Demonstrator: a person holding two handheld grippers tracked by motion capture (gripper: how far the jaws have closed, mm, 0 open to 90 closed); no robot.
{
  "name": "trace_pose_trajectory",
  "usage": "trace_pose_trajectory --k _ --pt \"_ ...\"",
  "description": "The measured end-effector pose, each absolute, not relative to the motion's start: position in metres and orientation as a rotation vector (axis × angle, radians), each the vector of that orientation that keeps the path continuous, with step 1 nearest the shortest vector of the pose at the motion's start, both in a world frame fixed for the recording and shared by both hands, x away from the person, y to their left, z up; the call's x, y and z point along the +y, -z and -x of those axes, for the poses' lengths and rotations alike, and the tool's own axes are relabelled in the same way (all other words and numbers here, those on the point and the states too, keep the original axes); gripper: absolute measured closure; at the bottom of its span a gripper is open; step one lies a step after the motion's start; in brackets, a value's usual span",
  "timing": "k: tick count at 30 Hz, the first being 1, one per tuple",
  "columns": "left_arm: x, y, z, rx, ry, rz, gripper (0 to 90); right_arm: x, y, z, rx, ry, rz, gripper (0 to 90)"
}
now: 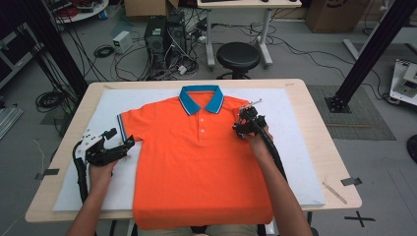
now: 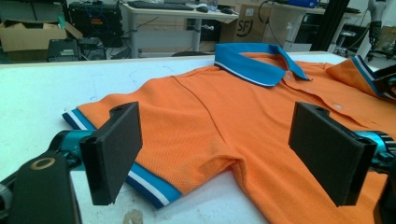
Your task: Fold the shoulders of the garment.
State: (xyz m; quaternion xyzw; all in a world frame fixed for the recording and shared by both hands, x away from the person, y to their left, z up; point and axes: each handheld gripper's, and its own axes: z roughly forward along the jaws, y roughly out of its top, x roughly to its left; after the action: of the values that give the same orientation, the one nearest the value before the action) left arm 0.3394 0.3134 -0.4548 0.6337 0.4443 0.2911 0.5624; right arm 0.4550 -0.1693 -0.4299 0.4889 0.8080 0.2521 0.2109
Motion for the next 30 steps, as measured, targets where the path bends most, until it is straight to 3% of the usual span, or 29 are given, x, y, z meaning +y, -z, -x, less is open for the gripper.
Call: trace_pose_trajectory --k 1,3,9,10,11,12,17,23,25,26,27,30 --pt "0.313 0.455 -0.339 1.045 -0.686 -1.494 17.5 -0.172 0.431 -0.458 2.258 -0.748 -1.392 74.0" --pt "0.313 0.455 -0.339 1.045 -0.687 -1.494 17.5 -0.17 0.431 -0.457 2.275 -0.763 -1.35 87.1" --pt "0.313 0.455 -0.34 1.047 -0.684 -1.49 17.5 -0.164 0.421 -0.451 2.3 -0.959 -1.23 87.4" --pt "0.313 0.455 -0.34 1.047 -0.684 -1.49 17.5 -0.164 0.419 -0.449 2.288 -0.97 -1.229 75.8" --pt "0.313 0.455 -0.34 1.046 -0.685 -1.493 17.5 -0.164 0.419 -0.449 2.288 -0.97 -1.229 75.8" --pt "0.313 0.455 -0.34 1.046 -0.684 -1.492 17.5 -0.164 0.418 -0.449 2.259 -0.972 -1.238 62.9" --pt "0.313 0.455 -0.34 1.047 -0.686 -1.493 17.5 -0.162 0.42 -0.449 2.28 -0.864 -1.236 59.5" --pt "0.313 0.455 -0.34 1.049 -0.683 -1.489 17.5 -0.149 0.436 -0.452 2.36 -0.728 -1.189 75.5" --pt "0.313 0.455 -0.34 1.048 -0.682 -1.488 17.6 -0.148 0.437 -0.452 2.356 -0.718 -1.188 76.5" --pt "0.313 0.455 -0.34 1.048 -0.682 -1.489 17.7 -0.148 0.437 -0.453 2.349 -0.715 -1.181 79.6" --pt "0.313 0.455 -0.34 1.049 -0.682 -1.488 18.0 -0.147 0.437 -0.453 2.337 -0.699 -1.166 88.8" --pt "0.313 0.455 -0.34 1.046 -0.683 -1.493 18.0 -0.147 0.437 -0.453 2.33 -0.707 -1.163 90.0"
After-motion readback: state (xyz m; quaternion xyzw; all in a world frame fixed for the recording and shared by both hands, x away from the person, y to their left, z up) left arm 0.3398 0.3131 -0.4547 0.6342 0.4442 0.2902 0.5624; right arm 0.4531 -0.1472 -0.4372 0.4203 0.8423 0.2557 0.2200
